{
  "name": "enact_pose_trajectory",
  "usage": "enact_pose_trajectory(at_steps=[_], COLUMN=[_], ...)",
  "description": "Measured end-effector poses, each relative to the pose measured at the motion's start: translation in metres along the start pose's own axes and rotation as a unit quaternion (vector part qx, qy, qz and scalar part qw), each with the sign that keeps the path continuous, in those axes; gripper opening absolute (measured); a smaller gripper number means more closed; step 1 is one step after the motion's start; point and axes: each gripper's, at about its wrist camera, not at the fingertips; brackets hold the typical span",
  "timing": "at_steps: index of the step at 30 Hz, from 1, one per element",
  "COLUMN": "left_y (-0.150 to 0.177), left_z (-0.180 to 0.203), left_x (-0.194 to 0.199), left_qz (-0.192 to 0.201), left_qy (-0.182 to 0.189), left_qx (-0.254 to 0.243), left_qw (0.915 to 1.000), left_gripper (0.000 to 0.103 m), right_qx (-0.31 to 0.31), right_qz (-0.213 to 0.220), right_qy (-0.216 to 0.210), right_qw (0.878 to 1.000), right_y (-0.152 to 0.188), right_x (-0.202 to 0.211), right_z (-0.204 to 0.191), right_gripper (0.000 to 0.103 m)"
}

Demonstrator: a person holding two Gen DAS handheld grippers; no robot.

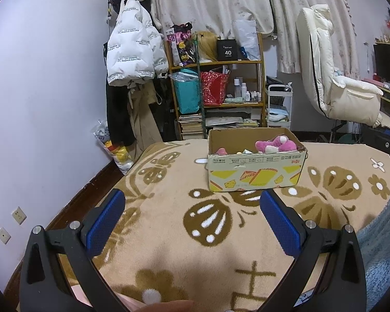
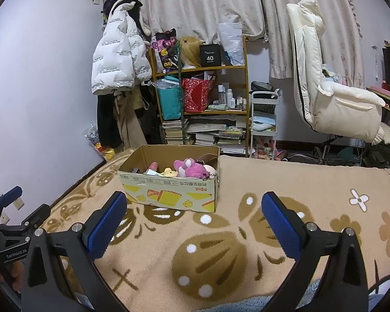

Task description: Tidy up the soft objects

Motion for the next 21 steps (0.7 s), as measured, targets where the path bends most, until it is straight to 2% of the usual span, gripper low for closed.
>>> enact_pose_trajectory(at_steps=[21], left_y=[0.001], left_z=[0.0014], left_x=[-0.0005], left_qz=[-0.003], left_qy=[0.001], left_qx=[-0.004], left_qw=[1.0], left_gripper=[0.102], right_qx=[-0.002], right_qz=[0.0], right_qy=[0.0], right_qw=[1.0], right_y=[0.0002], right_x=[0.0027], right_z=[-0.0026], right_gripper=[0.103])
Point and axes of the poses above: each gripper's, at about its wrist camera, not at the fingertips, and x roughly against the way its jaws point, z to its right, y to its underside, and after that the axes turned 5 degrees about z, right-handed
